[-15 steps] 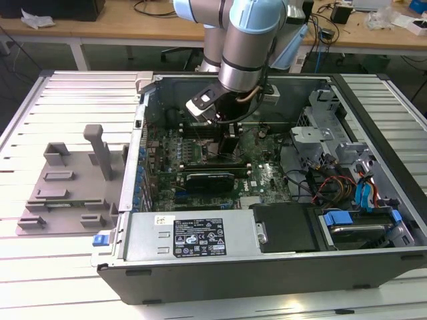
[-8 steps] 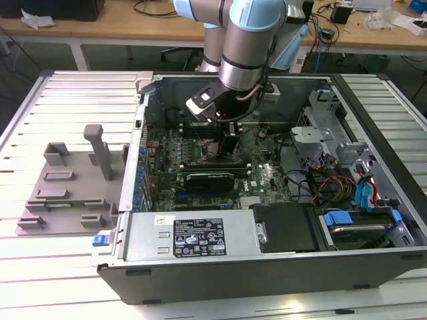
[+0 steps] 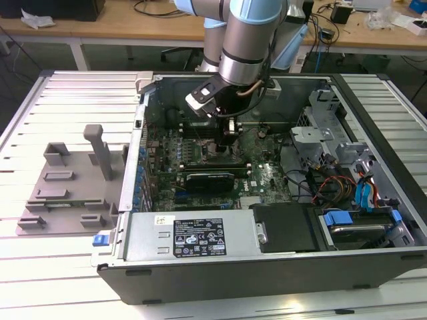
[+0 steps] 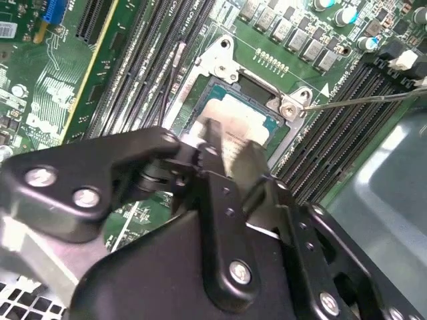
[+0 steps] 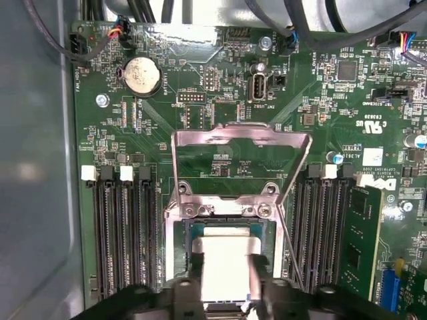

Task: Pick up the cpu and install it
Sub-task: 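Place the cpu into insertion slot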

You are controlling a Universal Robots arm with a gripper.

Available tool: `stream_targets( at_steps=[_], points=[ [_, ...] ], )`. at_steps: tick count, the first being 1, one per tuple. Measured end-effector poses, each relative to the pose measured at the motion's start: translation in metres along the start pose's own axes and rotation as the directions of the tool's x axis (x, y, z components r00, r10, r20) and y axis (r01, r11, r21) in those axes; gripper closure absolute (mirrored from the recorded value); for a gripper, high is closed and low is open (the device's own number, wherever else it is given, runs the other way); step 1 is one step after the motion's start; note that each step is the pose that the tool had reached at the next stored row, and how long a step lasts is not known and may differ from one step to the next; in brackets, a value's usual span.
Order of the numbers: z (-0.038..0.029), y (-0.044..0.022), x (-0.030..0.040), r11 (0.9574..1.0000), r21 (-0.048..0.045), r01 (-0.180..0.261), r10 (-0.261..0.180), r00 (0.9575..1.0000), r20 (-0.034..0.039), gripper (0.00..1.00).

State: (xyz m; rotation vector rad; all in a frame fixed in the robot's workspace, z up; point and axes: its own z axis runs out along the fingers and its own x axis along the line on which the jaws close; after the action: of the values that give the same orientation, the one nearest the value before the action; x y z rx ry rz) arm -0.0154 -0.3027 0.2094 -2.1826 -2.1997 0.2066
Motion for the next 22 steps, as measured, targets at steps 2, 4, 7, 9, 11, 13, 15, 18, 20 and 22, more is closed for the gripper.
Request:
stream_targets(
  at_steps=[2,4,7,9,11,13,15,18,20,22],
  points=[
    [0.0003,-0.0007,-0.0023,1.0,-0.0001,0.0,0.0,1.0,-0.0001,0.77],
    [0.0006,-0.0011,-0.0048,1.0,-0.0001,0.0,0.0,1.0,-0.0001,0.89],
    [0.0041,-0.0011,-0.0067,1.0,0.0,0.0,0.0,1.0,-0.0015,0.89],
    [0.0063,-0.0009,-0.0067,1.0,0.0003,0.0,0.0,1.0,-0.0025,0.89],
    [0.0072,-0.0008,-0.0067,1.0,0.0005,0.001,-0.001,1.0,-0.0036,0.89],
    [0.0078,-0.0007,-0.0063,1.0,0.0002,0.001,-0.001,1.0,-0.0088,0.89],
    [0.0082,-0.0006,-0.0058,1.0,-0.0001,0.002,-0.002,0.9999,-0.0131,0.89],
    [0.0057,-0.0006,-0.0055,1.0,-0.0015,0.002,-0.002,0.9999,-0.0151,0.89],
    [-0.0064,-0.0022,-0.0067,1.0,-0.0002,0.002,-0.002,0.9999,-0.0125,0.89],
    [-0.016,-0.0034,-0.0075,1.0,-0.0001,0.002,-0.002,0.9999,-0.012,0.89]
  ],
)
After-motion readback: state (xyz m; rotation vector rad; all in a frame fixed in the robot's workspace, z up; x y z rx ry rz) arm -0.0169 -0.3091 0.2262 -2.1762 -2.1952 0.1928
